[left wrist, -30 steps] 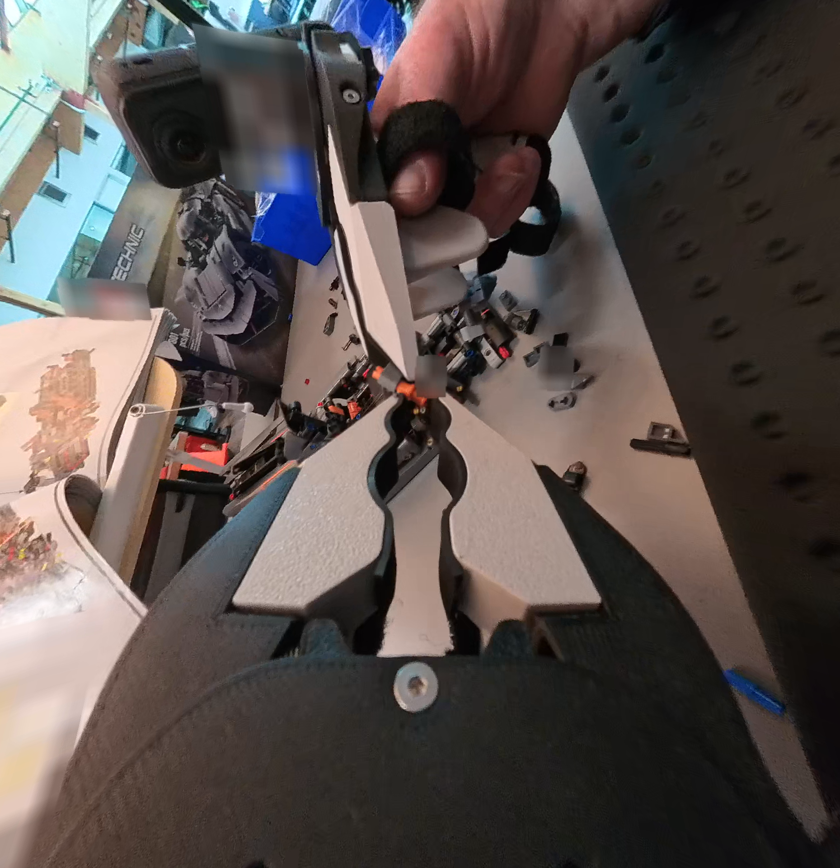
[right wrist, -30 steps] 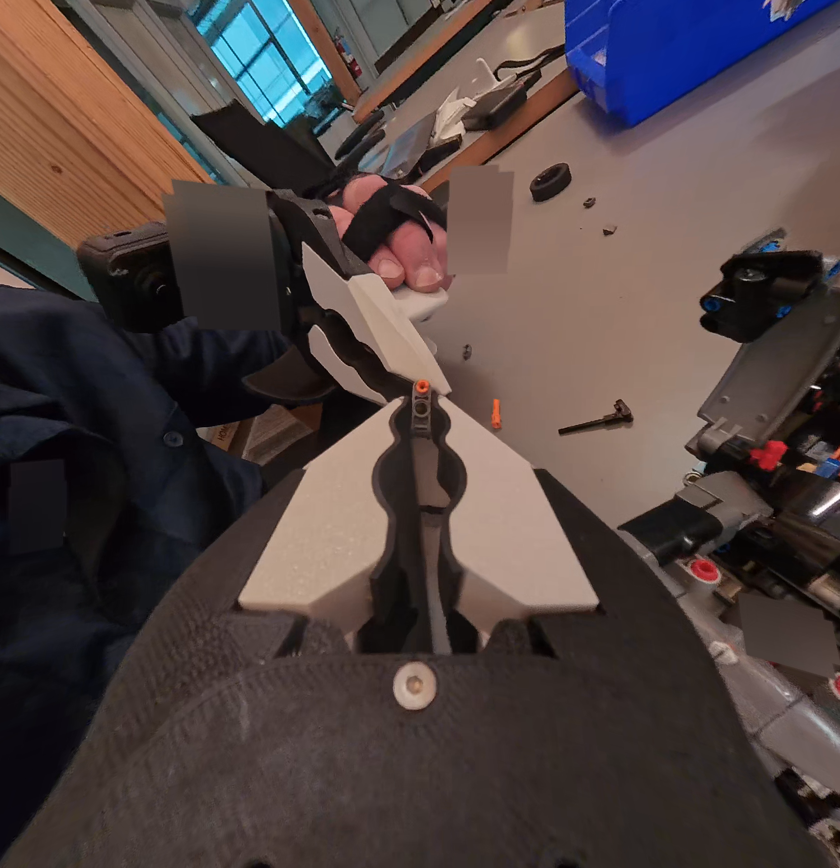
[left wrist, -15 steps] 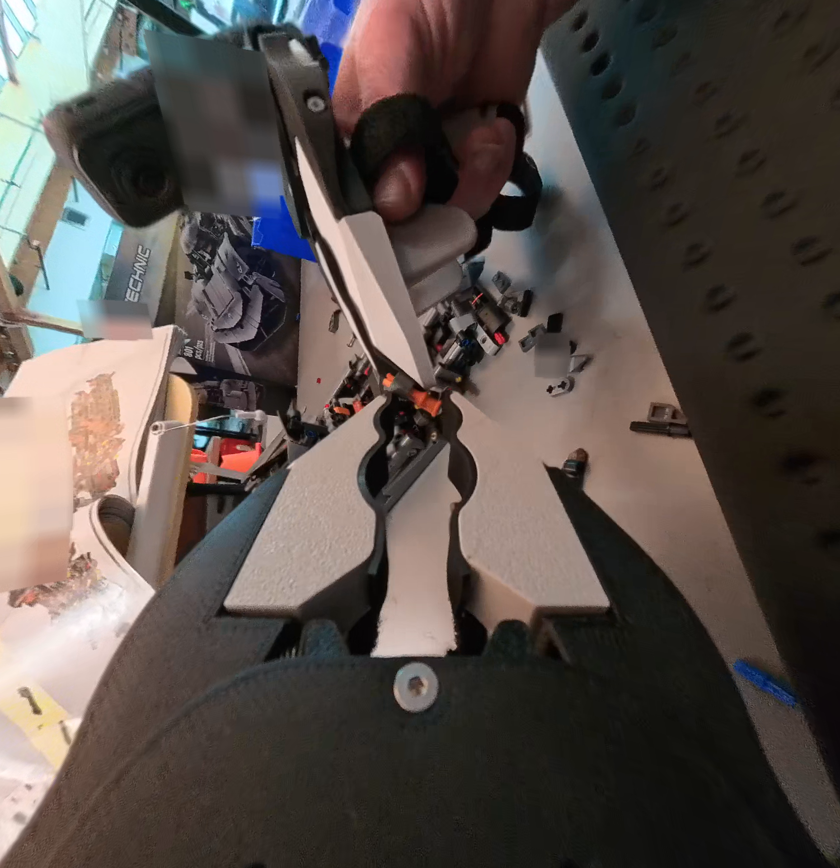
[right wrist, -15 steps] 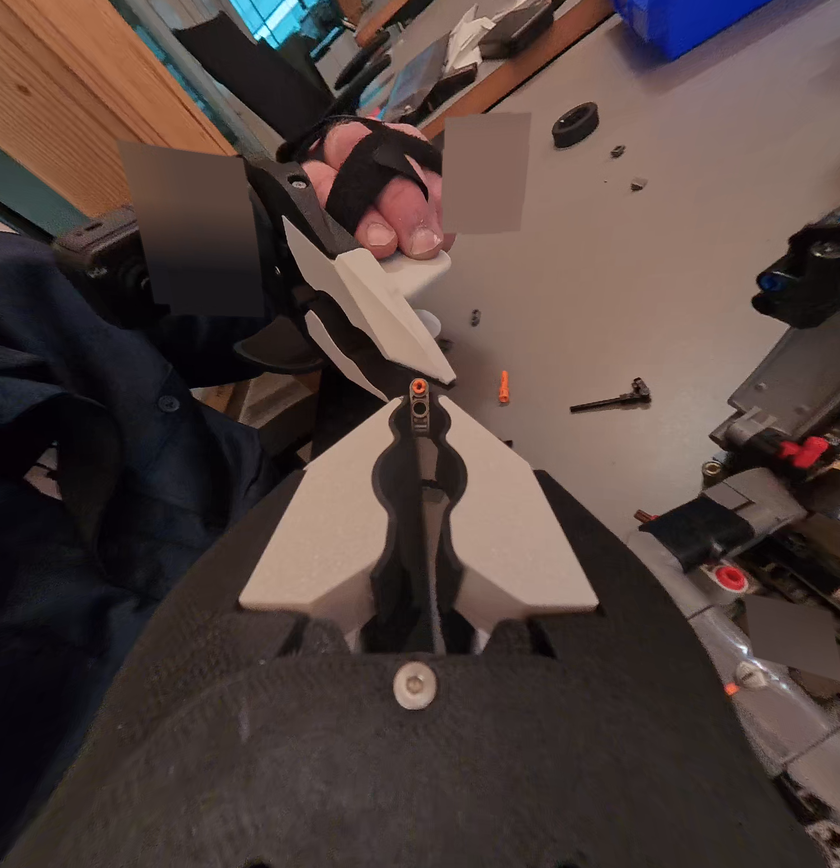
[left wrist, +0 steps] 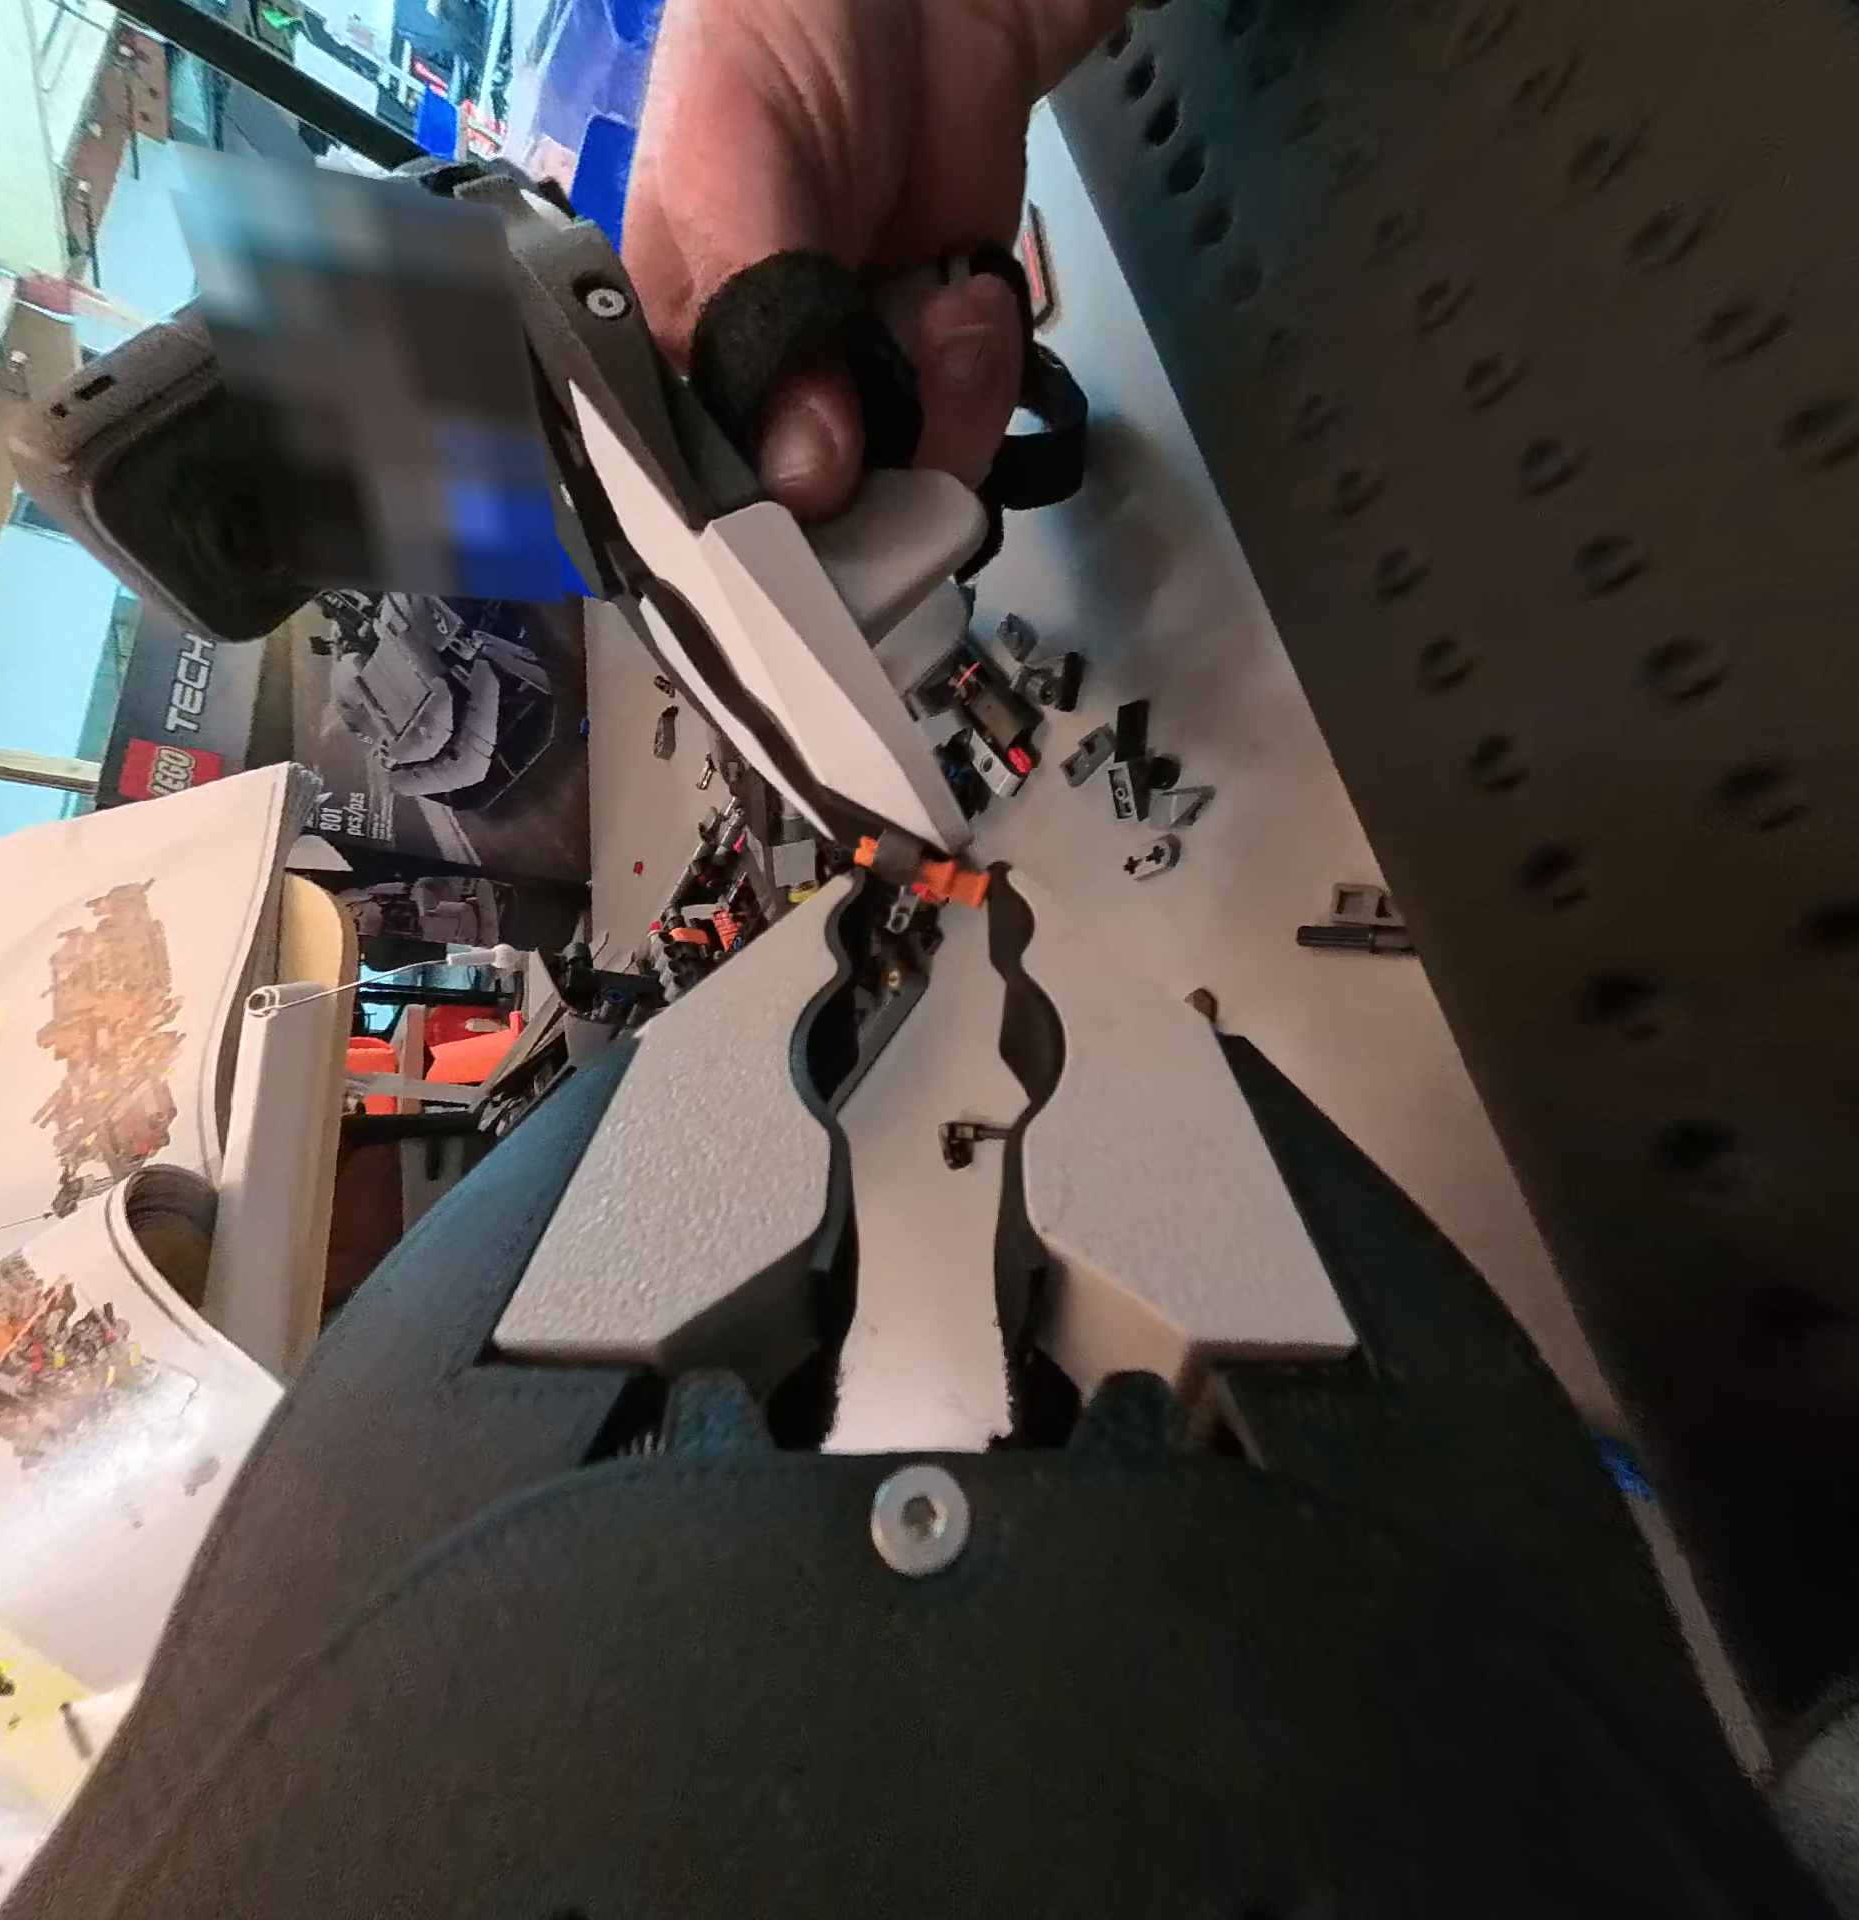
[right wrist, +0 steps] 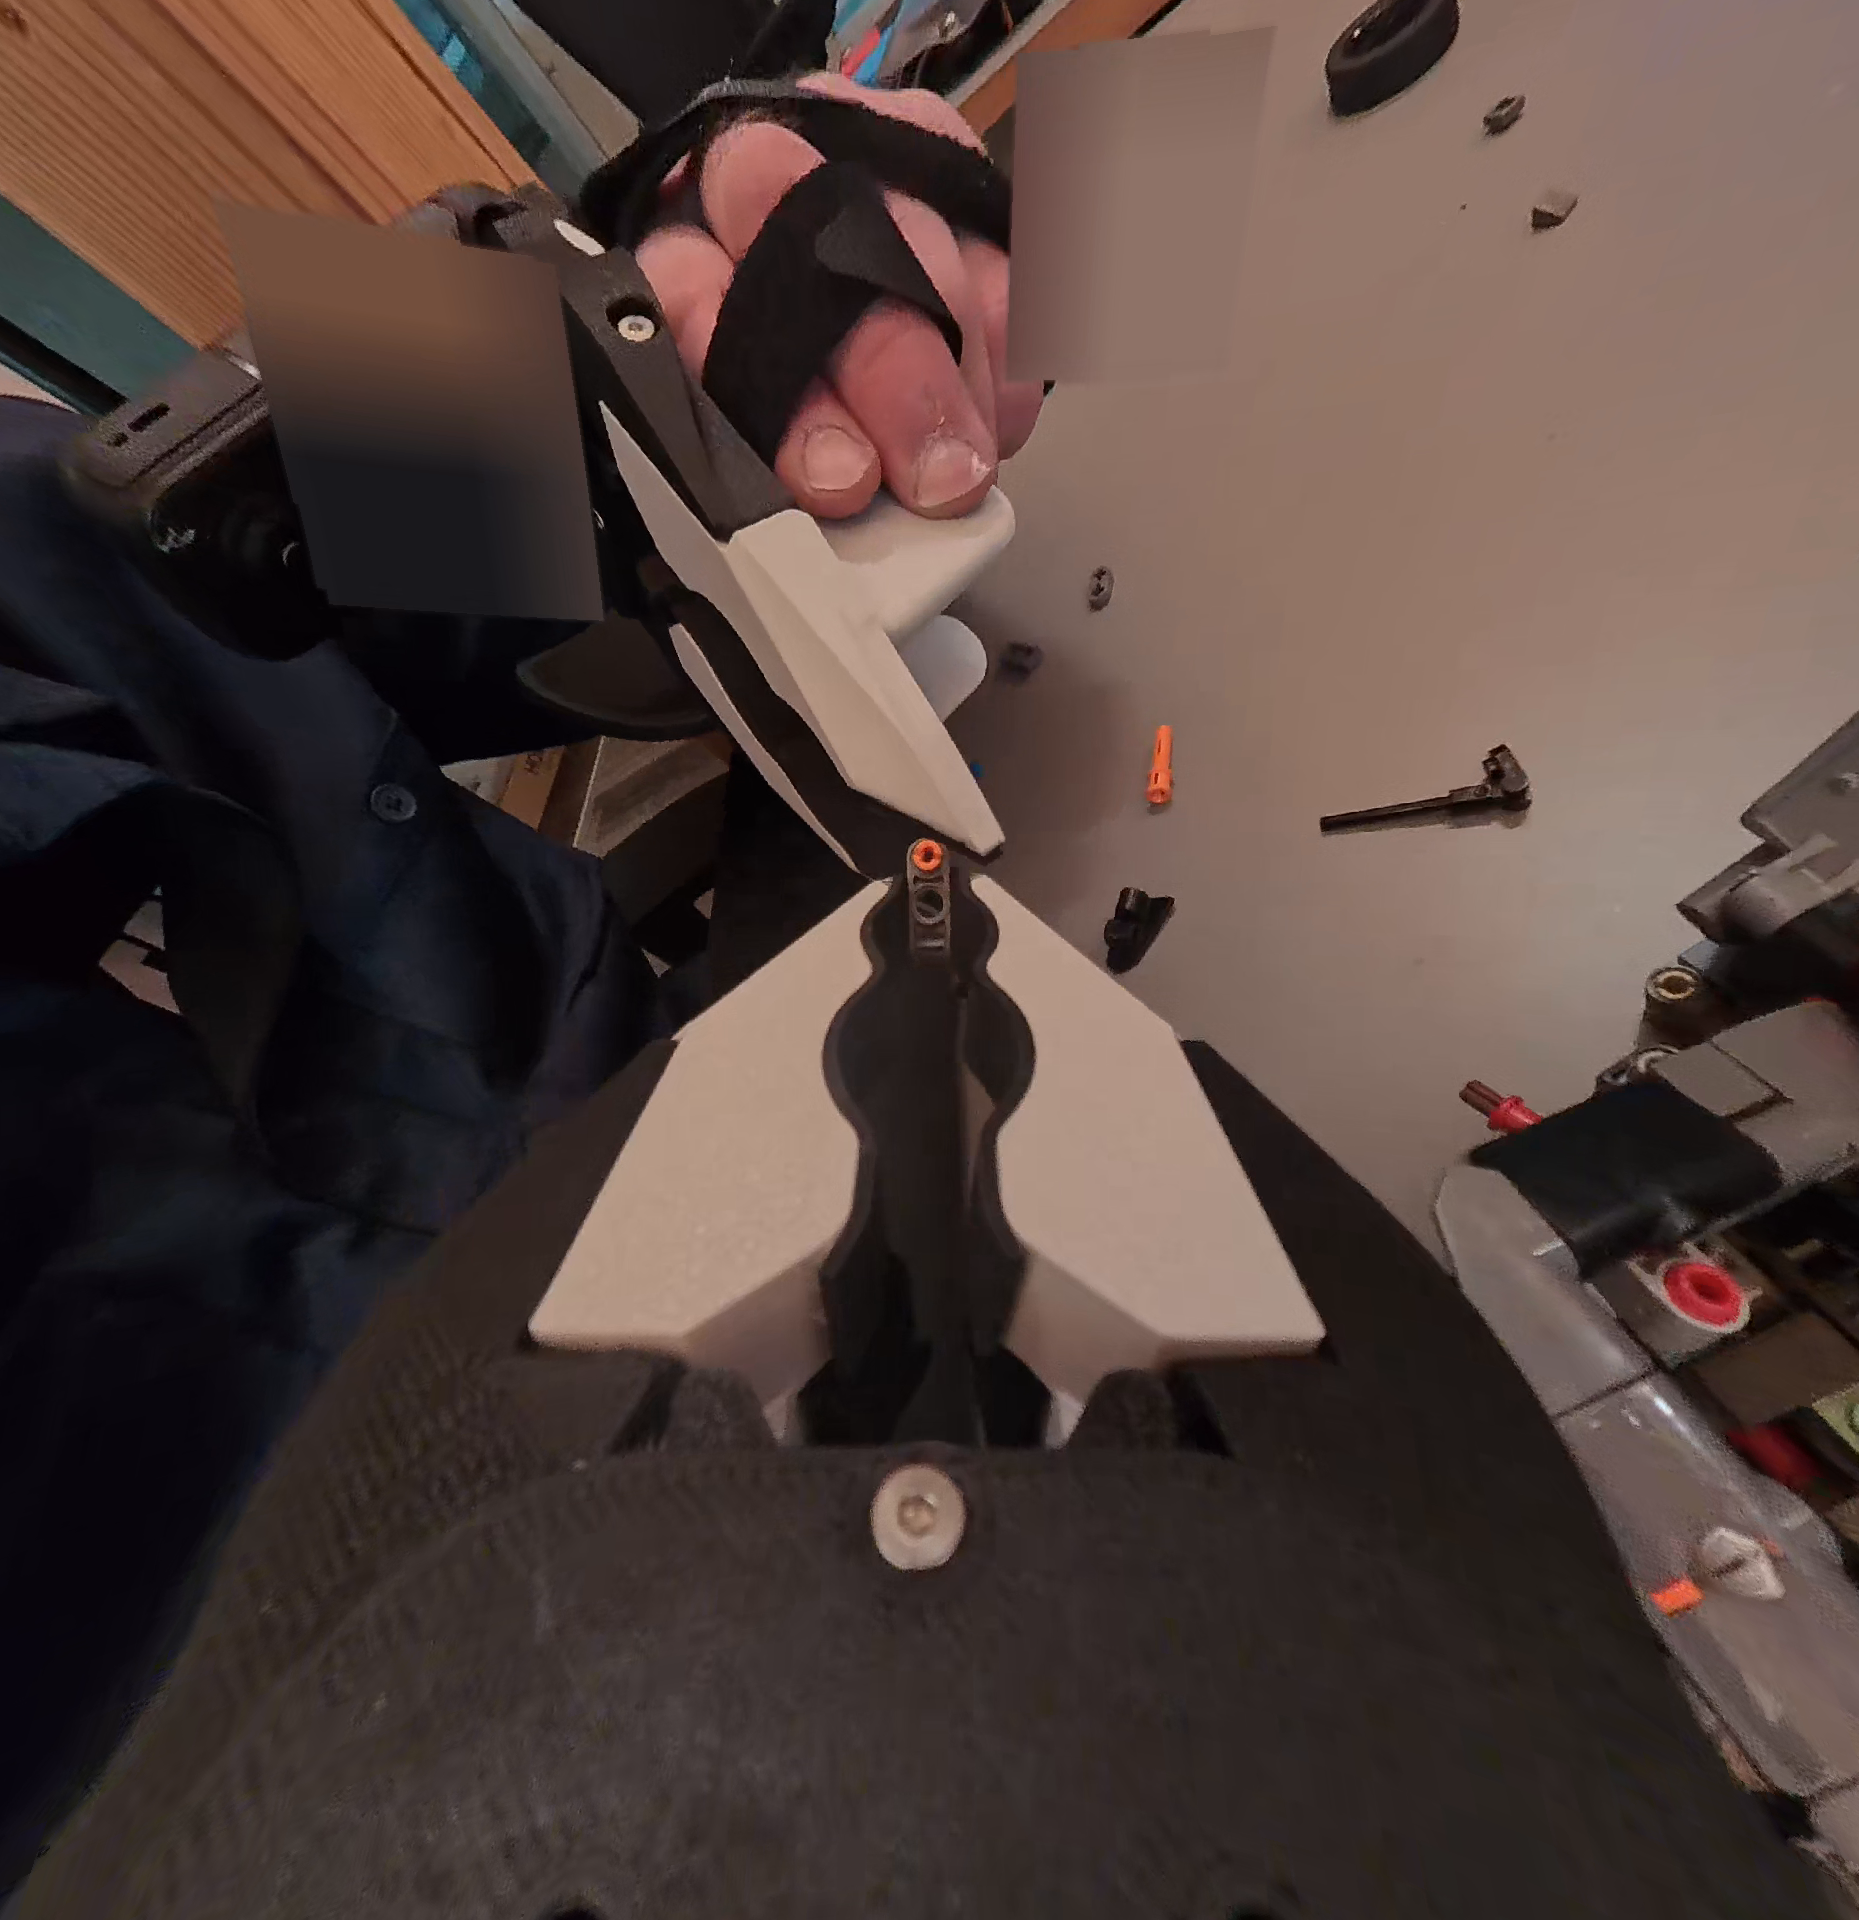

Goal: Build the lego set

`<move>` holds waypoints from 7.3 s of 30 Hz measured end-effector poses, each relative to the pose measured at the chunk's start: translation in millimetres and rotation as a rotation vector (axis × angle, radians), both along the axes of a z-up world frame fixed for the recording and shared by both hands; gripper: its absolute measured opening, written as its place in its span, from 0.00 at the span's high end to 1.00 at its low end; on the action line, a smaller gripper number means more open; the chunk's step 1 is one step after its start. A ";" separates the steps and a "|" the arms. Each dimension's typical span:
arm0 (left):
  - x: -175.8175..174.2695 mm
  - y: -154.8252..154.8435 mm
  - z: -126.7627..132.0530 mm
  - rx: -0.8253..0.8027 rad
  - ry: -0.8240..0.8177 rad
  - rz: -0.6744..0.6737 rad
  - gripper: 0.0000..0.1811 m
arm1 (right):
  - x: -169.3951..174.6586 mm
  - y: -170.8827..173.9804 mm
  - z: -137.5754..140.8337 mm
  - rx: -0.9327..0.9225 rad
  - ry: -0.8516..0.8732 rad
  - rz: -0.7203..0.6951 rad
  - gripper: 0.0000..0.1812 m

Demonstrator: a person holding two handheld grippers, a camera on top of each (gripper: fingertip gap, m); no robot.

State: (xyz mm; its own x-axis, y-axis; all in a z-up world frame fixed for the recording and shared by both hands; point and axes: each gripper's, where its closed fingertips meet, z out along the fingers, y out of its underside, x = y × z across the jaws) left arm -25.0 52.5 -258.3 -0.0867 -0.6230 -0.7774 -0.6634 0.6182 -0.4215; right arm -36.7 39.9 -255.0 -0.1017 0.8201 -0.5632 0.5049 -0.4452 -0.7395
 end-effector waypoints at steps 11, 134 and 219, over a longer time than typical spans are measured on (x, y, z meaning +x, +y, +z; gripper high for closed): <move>-2.4 0.1 -8.7 -0.034 0.068 0.031 0.93 | -3.0 -2.7 -8.9 -0.027 -0.045 0.026 0.98; 32.6 22.9 -36.0 -0.294 -0.020 0.013 0.99 | 45.8 28.8 -29.3 0.947 -0.322 -0.109 0.98; 24.1 28.3 10.2 -0.867 -0.378 -0.050 0.98 | 22.8 42.8 21.7 0.578 0.090 -0.179 0.97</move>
